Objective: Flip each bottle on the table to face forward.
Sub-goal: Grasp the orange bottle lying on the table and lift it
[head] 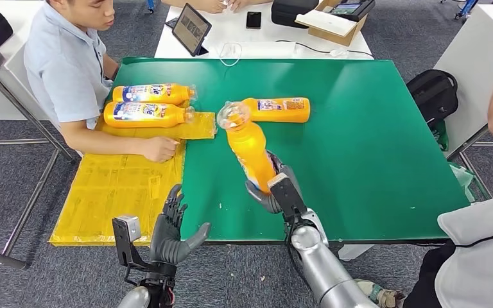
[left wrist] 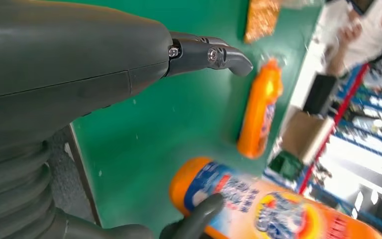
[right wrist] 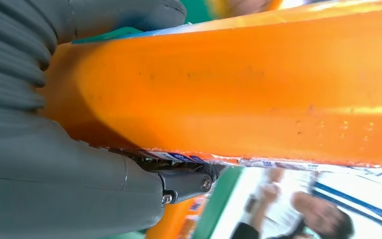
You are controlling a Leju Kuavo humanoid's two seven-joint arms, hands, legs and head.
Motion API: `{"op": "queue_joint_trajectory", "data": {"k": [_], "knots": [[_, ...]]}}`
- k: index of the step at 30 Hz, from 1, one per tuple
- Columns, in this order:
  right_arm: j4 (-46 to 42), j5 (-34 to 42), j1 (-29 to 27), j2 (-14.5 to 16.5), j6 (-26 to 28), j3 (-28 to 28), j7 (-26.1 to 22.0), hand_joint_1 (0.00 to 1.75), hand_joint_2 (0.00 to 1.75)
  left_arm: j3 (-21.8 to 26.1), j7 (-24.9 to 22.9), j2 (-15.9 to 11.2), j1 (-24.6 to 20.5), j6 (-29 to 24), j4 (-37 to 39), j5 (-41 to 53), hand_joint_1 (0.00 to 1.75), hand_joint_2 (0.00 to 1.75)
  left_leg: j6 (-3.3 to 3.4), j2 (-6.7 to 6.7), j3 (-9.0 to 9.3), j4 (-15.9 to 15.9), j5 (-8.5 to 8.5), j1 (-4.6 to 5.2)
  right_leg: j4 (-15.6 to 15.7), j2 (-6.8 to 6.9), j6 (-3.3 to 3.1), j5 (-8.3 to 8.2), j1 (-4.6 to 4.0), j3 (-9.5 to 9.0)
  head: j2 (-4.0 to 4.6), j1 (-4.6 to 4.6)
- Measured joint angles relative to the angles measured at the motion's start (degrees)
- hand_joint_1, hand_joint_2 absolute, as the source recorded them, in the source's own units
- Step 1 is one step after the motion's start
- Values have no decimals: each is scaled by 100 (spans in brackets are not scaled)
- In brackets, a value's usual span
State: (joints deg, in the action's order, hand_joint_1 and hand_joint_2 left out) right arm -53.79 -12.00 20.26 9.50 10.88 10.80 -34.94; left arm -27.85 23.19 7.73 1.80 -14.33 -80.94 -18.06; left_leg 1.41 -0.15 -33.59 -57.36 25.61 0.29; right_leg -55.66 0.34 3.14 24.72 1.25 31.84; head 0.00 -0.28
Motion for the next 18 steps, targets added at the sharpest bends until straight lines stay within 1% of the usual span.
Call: {"op": "queue_joint_trajectory", "data": {"k": [2, 4, 8, 10, 12, 18], "knots": [[-245, 19, -119, 42, 44, 308, 41, 175, 175, -71, 145, -26, 8, 149, -18, 7, 0, 175, 0, 1, -1, 0, 0, 2, 1, -1, 0, 0, 3, 3, 0, -1], [-306, -52, -169, 76, 0, 689, 86, 175, 175, -130, 291, -43, 12, 260, -74, 55, 0, 175, 0, 2, -2, 0, 0, 2, 1, -1, 0, 0, 3, 5, 0, 0], [1, -180, -209, 247, -136, 1457, -73, 175, 175, -199, 435, -50, -4, 374, -248, 101, 0, 175, 0, 2, -2, 0, 0, -2, 1, 0, 0, 0, -2, 8, 0, -1], [179, -188, -233, 330, -138, 1735, -161, 175, 175, -203, 455, -51, -8, 394, -315, 81, 0, 175, -1, 0, -2, 1, 0, -4, 0, 1, -1, 0, -4, 9, 0, -1], [291, -183, -240, 368, -132, 1890, -196, 175, 175, -193, 461, -57, -6, 395, -352, 74, 0, 175, -1, 0, -2, 2, -1, -4, 0, 2, -1, 1, -4, 8, 0, -1], [533, -176, -187, 426, -214, 2125, -187, 175, 175, -151, 463, -91, 20, 414, -391, -60, 0, 175, -1, 2, -2, 1, -1, -1, 0, 1, -1, 0, 0, 7, 0, 0]]}}
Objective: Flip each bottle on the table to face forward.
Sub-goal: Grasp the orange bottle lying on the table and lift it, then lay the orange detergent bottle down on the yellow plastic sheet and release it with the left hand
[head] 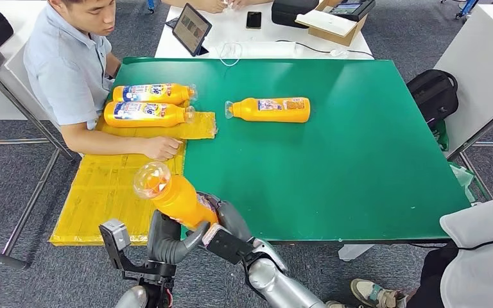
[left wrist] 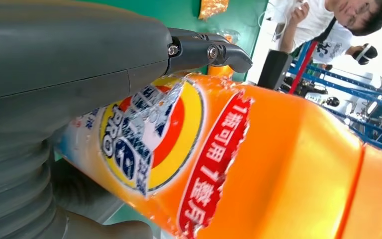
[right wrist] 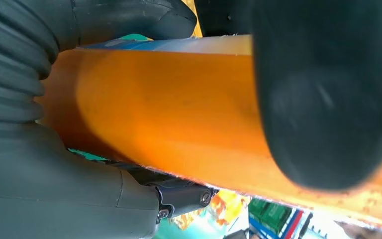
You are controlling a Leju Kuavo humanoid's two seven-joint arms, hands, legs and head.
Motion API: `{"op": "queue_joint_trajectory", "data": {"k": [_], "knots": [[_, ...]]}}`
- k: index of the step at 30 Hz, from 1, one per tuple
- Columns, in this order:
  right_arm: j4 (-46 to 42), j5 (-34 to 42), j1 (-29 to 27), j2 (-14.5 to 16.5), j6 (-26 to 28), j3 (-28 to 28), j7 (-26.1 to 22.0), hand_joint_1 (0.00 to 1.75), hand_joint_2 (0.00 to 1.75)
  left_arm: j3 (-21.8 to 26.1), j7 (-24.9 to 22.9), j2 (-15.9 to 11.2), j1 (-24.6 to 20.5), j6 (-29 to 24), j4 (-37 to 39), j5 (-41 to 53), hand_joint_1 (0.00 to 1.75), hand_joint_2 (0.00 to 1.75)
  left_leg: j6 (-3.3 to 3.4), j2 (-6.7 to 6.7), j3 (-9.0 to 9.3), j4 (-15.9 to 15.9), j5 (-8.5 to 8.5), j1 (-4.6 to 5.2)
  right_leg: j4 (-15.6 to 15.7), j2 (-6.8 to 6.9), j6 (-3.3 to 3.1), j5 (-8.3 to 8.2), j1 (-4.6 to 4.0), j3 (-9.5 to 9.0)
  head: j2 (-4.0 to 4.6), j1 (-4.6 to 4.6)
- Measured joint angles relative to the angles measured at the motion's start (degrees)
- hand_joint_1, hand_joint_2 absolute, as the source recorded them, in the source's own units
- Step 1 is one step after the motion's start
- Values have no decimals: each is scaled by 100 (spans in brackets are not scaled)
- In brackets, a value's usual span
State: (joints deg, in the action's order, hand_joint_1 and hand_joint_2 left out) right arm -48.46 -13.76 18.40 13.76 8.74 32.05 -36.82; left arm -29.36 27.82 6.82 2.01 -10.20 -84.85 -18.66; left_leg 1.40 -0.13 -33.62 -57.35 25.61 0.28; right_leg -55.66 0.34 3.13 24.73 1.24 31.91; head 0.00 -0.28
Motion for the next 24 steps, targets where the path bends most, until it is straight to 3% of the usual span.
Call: {"op": "queue_joint_trajectory", "data": {"k": [4, 7, 8, 10, 11, 12, 14, 19, 24], "knots": [[266, -55, 114, 109, 25, 192, 18, 175, 175, 54, 64, -22, 51, -27, -41, -83, 5, 175, 0, 3, 0, 0, 0, 0, 0, -1, 0, 0, 0, 4, 0, -1], [441, -138, 205, 149, 157, 331, -9, 174, 175, 85, -3, -28, 68, -65, -49, -161, 135, 175, 0, 3, 0, 0, 0, -1, 0, -1, 0, 0, -1, 6, 0, -1], [480, -172, 223, 153, 237, 377, -17, 159, 175, 87, -77, -33, 68, -86, -44, -197, 174, 175, 0, 4, 0, 0, 0, -1, 0, -1, 0, 0, -1, 6, 0, -1], [528, -241, 238, 151, 415, 457, -20, 72, 175, 88, -274, -38, 53, -119, -15, -338, 175, 175, 0, 5, 0, 0, 0, -1, 0, -1, 0, 0, -1, 6, 0, -1], [542, -262, 237, 148, 484, 490, -16, 29, 131, 93, -380, -38, 38, -114, 7, -463, 175, 175, 0, 5, 0, 0, 0, -1, 0, -1, 0, 0, -1, 6, 0, 0], [550, -254, 231, 142, 527, 516, -9, 0, 87, 106, -479, -37, 17, -79, 27, -629, 175, 175, 0, 5, 0, 0, 0, -1, 0, -1, 0, 0, -1, 5, 0, 0], [541, -156, 193, 132, 557, 548, 4, 0, 0, 152, -639, -37, -21, 23, 46, -949, 175, 175, 0, 5, 0, 0, 0, 0, 0, -1, 0, 0, -1, 4, 0, 0], [359, 59, 47, 113, 916, 558, -68, 0, 0, 265, -871, -37, -27, 181, -62, -1319, 175, 175, 0, 3, -1, 0, 0, 0, 0, 0, 0, 0, -1, 4, 0, 1], [-419, 526, -376, -66, 1365, 492, -291, 0, 0, 391, -632, -52, 17, -91, -331, -1214, 175, 175, 0, 1, -3, 0, 1, 0, 0, -1, 0, 0, -1, 7, 0, 1]]}}
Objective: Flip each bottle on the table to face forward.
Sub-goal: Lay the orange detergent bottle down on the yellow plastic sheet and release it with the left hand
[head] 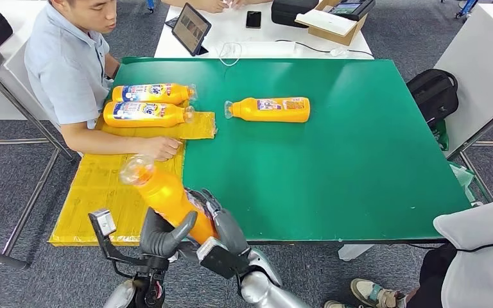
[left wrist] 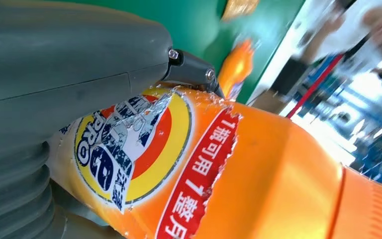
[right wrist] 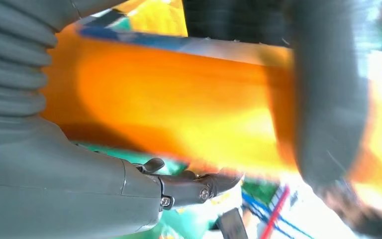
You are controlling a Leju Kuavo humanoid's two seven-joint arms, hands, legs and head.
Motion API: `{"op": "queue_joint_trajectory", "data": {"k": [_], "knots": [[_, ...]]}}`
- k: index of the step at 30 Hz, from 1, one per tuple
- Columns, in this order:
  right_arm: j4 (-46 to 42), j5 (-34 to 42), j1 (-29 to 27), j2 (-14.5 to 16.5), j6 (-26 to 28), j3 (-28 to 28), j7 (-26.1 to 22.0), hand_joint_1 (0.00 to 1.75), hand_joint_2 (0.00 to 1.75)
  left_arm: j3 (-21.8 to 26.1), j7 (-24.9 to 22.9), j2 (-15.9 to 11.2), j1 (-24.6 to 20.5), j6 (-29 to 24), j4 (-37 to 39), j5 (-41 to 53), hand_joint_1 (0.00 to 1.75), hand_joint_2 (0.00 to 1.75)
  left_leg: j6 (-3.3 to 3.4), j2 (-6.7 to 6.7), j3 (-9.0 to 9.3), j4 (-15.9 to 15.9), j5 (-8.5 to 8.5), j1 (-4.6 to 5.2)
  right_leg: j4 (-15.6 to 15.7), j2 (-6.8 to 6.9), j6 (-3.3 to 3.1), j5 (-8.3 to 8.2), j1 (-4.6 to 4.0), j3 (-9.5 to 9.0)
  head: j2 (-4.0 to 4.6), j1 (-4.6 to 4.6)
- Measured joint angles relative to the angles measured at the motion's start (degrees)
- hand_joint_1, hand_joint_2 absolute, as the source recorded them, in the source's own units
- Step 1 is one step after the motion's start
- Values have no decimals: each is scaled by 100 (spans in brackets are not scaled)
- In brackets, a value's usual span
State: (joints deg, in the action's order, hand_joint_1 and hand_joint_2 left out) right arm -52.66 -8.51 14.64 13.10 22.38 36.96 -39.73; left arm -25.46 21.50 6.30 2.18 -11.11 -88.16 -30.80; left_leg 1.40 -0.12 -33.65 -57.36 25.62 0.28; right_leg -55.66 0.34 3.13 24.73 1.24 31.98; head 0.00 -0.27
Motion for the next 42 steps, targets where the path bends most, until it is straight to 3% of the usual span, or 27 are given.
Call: {"op": "queue_joint_trajectory", "data": {"k": [7, 12, 15, 17, 20, 24, 34, 35, 38, 39, 41, 42], "knots": [[-1802, 163, -970, -490, 1012, -772, -33, 0, 0, 629, 211, -100, 115, -879, -350, 569, 175, 175, 0, -5, -3, 0, 1, 1, 2, 3, -1, 1, 0, 1, 0, -1], [-3125, -4, -1645, -649, 1730, -1634, -35, 0, 0, 1090, 489, -247, 148, -1569, -361, 1508, 175, 175, 0, -5, -3, 0, 1, 1, 2, 3, -1, 1, 1, 2, 0, -2], [-3713, 18, -1893, -660, 1747, -2092, -35, 0, 0, 1262, 481, -358, 126, -1853, -324, 2243, 175, 175, 0, -4, -2, 0, 1, 1, 2, 2, -1, 1, 0, 3, 0, -2], [-3942, 121, -1986, -661, 1713, -2306, -35, 0, 0, 1314, 349, -455, 5, -2244, -136, 3417, 175, 175, -1, -6, -1, 0, 0, 0, 2, 5, -1, 1, 0, 3, 0, -1], [-4061, 270, -2018, -657, 1499, -2465, -35, 0, 0, 1340, -58, -608, -393, -2591, 501, 5519, 175, 175, -3, -7, 1, 1, -3, 0, 1, 8, -2, 1, 0, -1, 0, -1], [-4032, 338, -1954, -594, 1107, -2483, -35, 0, 0, 1343, -585, -742, -1104, -2594, 1694, 7506, 175, 175, -6, -6, 2, 1, -13, 0, -1, 5, -12, -10, -1, -3, 0, -1], [-3598, 352, -1755, -423, 641, -2458, -35, 0, 0, 1317, -870, -881, -2154, -2218, 3693, 8600, 172, 175, -6, 0, -4, 1, -15, -2, -2, 3, -17, -13, -3, 2, 0, -1], [-3532, 331, -1739, -412, 634, -2456, -35, 0, 0, 1317, -847, -881, -2236, -2188, 3855, 8583, 149, 175, -6, -1, -4, 1, -15, -2, -2, 3, -17, -13, -2, 1, 0, -1], [-3341, 340, -1687, -391, 606, -2452, -35, 0, 0, 1317, -767, -881, -2449, -2113, 4212, 8486, 24, 175, -6, -2, -3, 1, -15, -1, -2, 4, -17, -13, -2, 0, 0, 0], [-3267, 364, -1671, -385, 593, -2456, -34, 0, 0, 1318, -728, -881, -2510, -2039, 4307, 8420, 3, 175, -6, -2, -3, 1, -15, -1, -2, 4, -17, -13, -2, -1, 0, 0], [-3125, 405, -1653, -377, 569, -2477, -34, 0, 0, 1342, -608, -879, -2601, -1677, 4433, 8127, 0, 175, -6, -2, -1, 1, -15, -1, -2, 4, -17, -14, -2, -2, 0, -1], [-3062, 418, -1652, -375, 551, -2497, -35, 0, 0, 1373, -542, -872, -2637, -1368, 4462, 7876, 0, 131, -6, -4, 2, 1, -15, 0, -2, 5, -16, -13, -1, -4, 0, -2]]}}
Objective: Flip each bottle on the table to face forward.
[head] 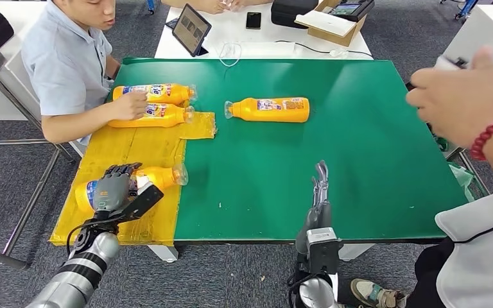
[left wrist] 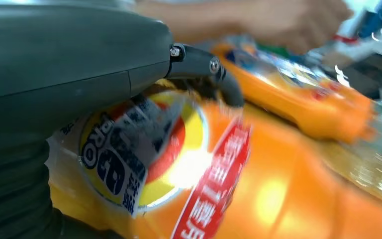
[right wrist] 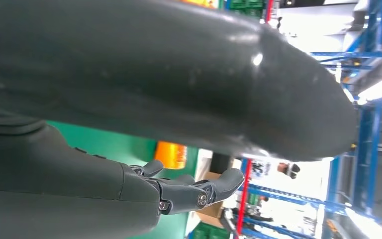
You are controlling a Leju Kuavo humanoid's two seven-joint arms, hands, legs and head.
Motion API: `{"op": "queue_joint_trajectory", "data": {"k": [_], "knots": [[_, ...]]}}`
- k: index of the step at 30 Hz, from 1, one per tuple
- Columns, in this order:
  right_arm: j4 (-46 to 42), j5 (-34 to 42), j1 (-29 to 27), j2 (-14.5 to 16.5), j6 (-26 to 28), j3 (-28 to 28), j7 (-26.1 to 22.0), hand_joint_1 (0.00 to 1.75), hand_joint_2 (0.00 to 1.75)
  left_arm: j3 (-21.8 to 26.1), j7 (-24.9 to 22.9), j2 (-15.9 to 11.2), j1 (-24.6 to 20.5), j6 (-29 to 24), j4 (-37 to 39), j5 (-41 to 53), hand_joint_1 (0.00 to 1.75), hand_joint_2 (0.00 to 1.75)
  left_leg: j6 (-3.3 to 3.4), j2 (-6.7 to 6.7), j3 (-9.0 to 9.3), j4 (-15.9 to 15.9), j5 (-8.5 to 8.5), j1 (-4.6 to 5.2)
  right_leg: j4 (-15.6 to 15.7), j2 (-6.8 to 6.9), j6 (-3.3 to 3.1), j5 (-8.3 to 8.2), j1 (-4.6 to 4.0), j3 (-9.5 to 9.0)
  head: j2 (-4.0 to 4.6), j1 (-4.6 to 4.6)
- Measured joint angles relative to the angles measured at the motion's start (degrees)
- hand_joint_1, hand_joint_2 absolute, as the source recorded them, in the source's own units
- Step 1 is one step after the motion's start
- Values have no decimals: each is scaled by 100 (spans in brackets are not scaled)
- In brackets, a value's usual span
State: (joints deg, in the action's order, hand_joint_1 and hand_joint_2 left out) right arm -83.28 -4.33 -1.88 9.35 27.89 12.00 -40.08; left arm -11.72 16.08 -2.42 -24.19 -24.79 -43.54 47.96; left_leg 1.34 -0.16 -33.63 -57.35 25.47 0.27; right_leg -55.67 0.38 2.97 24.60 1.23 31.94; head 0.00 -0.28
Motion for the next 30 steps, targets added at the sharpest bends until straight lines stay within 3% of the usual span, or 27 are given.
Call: {"op": "queue_joint_trajectory", "data": {"k": [3, 7, 11, 14, 18, 20, 22, 24, 30], "knots": [[140, 14, 1, 5, -66, -74, 1, 0, 0, 138, 97, 56, -69, 1200, -54, -1007, 0, 0, 0, -7, 10, 0, 0, 1, 0, 8, 0, 1, 1, -14, 0, -2], [266, 0, -1, 25, -91, -148, 2, 0, 0, 275, 168, 216, 90, 2293, -482, -2203, 0, 0, 0, -5, 12, 1, 1, 1, 0, 8, 0, 2, 2, -18, 0, 1], [345, -3, -2, 42, -91, -173, 2, 0, 0, 383, 209, 334, 303, 2605, -854, -2750, 0, 0, 0, -4, 12, 1, 1, 2, 1, 7, 0, 1, 1, -16, 0, 1], [394, -25, -2, 37, -63, -187, 2, 0, 0, 446, 365, 391, 581, 2589, -1328, -3517, 0, 0, 0, -1, 10, 0, 0, 0, 1, 6, 0, 1, -1, -10, 0, -1], [497, -267, 62, -3, 23, -192, 2, 0, 0, 460, 813, 497, 963, 1918, -2248, -4383, 0, 0, 0, -1, -1, 0, 0, -2, 0, 5, 0, 1, -2, -1, 0, 1], [639, -513, 187, -50, 81, -171, 2, 0, 87, 459, 1020, 539, 1078, 1657, -2719, -4782, 0, 0, 0, 0, -3, 0, 0, -1, 0, 1, 0, 1, -2, 1, 0, 0], [799, -743, 340, -105, 167, -133, 2, 0, 175, 462, 1163, 575, 1159, 1498, -3146, -5083, 0, 87, 0, -2, -4, 0, 0, -1, 0, 1, 0, 1, -2, 3, 0, 1], [960, -1037, 491, -157, 330, -81, 12, 0, 175, 464, 1274, 603, 1227, 1396, -3481, -5273, 0, 175, 0, -3, -5, 0, 0, -1, 0, 3, 0, 1, -2, 2, 0, 1], [2218, -3138, 1464, -604, 963, 171, 682, 0, 175, 447, 1695, 863, 1624, 779, -4634, -6088, 0, 175, 2, 9, -3, -3, -1, 2, 2, -7, 3, -4, 1, 2, 0, 1]]}}
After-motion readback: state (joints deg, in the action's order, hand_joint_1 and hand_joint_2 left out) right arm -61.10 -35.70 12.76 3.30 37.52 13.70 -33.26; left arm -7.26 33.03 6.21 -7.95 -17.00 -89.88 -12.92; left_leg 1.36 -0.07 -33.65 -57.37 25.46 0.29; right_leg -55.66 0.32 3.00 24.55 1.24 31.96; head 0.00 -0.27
